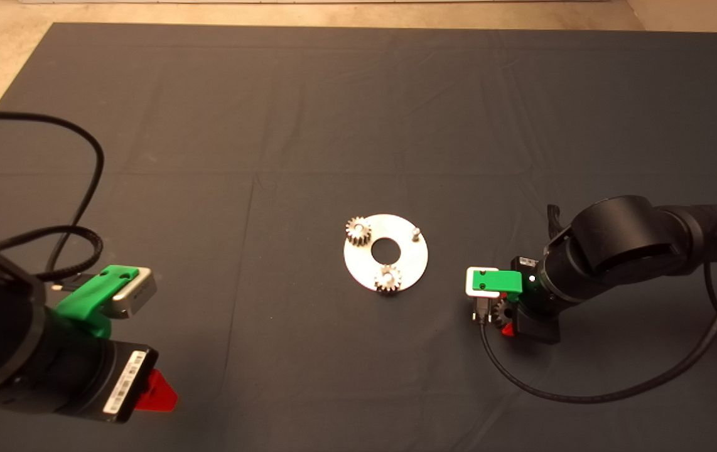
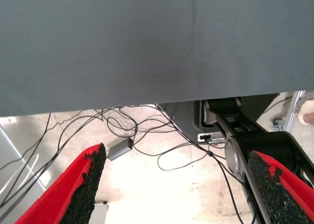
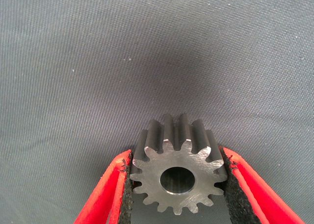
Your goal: Install three planetary gears onto the carrier pins
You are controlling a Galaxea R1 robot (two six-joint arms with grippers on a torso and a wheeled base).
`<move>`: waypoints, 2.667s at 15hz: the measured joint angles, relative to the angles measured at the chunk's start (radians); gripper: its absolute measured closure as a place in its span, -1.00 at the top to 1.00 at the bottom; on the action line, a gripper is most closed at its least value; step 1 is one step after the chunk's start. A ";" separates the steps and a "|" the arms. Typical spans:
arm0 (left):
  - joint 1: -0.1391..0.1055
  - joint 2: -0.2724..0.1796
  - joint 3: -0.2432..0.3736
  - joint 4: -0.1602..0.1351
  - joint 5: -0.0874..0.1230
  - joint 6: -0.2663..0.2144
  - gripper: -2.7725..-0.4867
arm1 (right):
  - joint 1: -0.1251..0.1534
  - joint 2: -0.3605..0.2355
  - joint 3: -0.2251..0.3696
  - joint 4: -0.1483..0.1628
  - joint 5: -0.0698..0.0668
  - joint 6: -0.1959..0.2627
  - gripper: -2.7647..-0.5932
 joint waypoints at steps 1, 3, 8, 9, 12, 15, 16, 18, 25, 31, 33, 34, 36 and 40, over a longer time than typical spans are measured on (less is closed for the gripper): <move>0.000 -0.012 0.000 0.000 0.001 -0.001 0.38 | 0.004 0.003 0.000 0.000 -0.002 0.021 -0.53; 0.000 -0.017 0.000 0.000 0.001 0.000 0.38 | 0.045 0.032 -0.010 0.002 -0.006 0.059 -0.53; 0.000 -0.026 0.002 0.000 0.000 0.001 0.38 | 0.131 0.168 -0.151 0.011 -0.002 0.143 -0.53; 0.000 -0.026 0.002 0.000 0.000 0.001 0.38 | 0.132 0.197 -0.180 0.015 -0.002 0.150 -0.53; 0.000 -0.026 0.002 0.000 0.000 0.001 0.38 | 0.142 0.286 -0.308 0.017 0.003 0.161 -0.54; 0.000 -0.026 0.002 0.000 0.000 0.001 0.38 | 0.148 0.339 -0.370 0.018 -0.002 0.165 -0.54; 0.000 -0.026 0.002 0.000 0.000 0.002 0.38 | 0.150 0.353 -0.382 0.018 0.000 0.169 -0.54; 0.000 -0.026 0.002 0.000 0.001 0.003 0.38 | 0.163 0.367 -0.396 0.026 -0.008 0.172 -0.54; 0.000 -0.026 0.002 0.000 0.000 0.015 0.38 | 0.206 0.384 -0.423 0.031 -0.011 0.172 -0.54; 0.000 -0.026 0.002 0.000 0.001 0.017 0.38 | 0.216 0.400 -0.437 0.036 -0.002 0.181 -0.54; 0.000 -0.026 0.002 0.000 0.001 0.017 0.38 | 0.215 0.407 -0.441 0.041 -0.002 0.191 -0.54; 0.000 -0.026 0.002 0.000 0.001 0.017 0.38 | 0.215 0.407 -0.441 0.041 -0.002 0.191 -0.54; 0.000 -0.026 0.002 0.000 0.001 0.017 0.38 | 0.215 0.419 -0.455 0.049 -0.001 0.201 -0.54; 0.000 -0.026 0.002 0.000 0.001 0.017 0.38 | 0.216 0.427 -0.482 0.058 0.001 0.206 -0.54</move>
